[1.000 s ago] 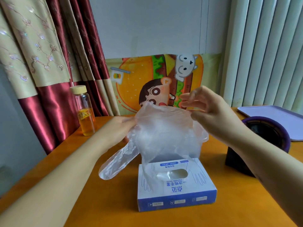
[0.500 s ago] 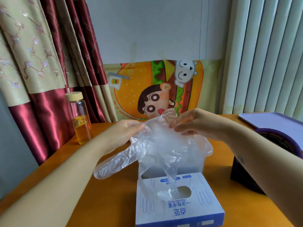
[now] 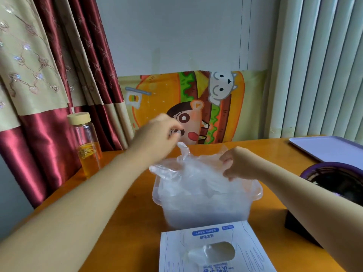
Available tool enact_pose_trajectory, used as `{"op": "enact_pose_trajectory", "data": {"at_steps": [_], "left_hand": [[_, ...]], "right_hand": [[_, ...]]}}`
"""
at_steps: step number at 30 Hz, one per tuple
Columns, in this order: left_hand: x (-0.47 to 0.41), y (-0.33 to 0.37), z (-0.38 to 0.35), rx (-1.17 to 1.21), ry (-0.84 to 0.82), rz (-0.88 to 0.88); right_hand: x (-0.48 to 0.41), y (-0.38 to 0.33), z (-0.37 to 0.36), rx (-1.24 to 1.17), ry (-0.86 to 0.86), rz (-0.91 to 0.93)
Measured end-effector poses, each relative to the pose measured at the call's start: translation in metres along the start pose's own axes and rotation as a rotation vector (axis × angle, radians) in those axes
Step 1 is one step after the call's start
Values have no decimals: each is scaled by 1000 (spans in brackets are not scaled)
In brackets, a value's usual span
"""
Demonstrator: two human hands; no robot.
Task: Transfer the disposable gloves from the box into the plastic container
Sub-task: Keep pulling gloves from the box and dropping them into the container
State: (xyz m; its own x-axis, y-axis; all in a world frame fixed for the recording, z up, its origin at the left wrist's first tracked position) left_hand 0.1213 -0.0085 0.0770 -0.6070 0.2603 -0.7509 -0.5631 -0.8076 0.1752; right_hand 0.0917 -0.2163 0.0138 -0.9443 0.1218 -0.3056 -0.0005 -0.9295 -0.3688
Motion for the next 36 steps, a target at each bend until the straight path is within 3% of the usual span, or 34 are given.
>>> {"op": "enact_pose_trajectory", "data": {"at_steps": [2,6,9,12,15,22,25,28,31,36], "left_hand": [[9,34,-21,13,-258,-144],[39,39,-72,-369,-905,-149],[46,33,-89,-410,-1043,-96],[46,29,-100,-408,-1143,-124],[49,17,-110,-393,-1210,-116],[61,2,-130,-386,-1264,-121],[60,4,-126,-365,-1255,-82],[54,3,-118,-259,-1228,33],[44,3,-96,-76,-1124,273],[37,2,-49,276,-983,491]], "right_hand": [[-2,-2,-6,71,-12,6],[-5,-4,-18,344,-150,39],[-7,-3,-27,553,-271,46],[-10,-5,-36,651,-258,144],[-11,-4,-46,704,-211,230],[-15,1,-67,881,-427,241],[-12,1,-60,872,-383,228],[-11,-4,-42,796,-296,219],[-3,-12,-15,744,-283,209],[25,-24,23,383,-42,324]]}}
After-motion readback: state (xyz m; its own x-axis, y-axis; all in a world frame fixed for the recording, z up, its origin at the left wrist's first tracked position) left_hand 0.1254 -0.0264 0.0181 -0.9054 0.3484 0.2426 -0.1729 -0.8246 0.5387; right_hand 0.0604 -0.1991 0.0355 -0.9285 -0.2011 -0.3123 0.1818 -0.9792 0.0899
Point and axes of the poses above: each hand's wrist, its own x-axis away from the middle knuckle, its own z-axis out of the back of the hand, y = z × x, the point moved 3 cm from there along -x, towards the middle knuckle, and after that the axes turned 15 degrees about y, right-handed, at the moved point
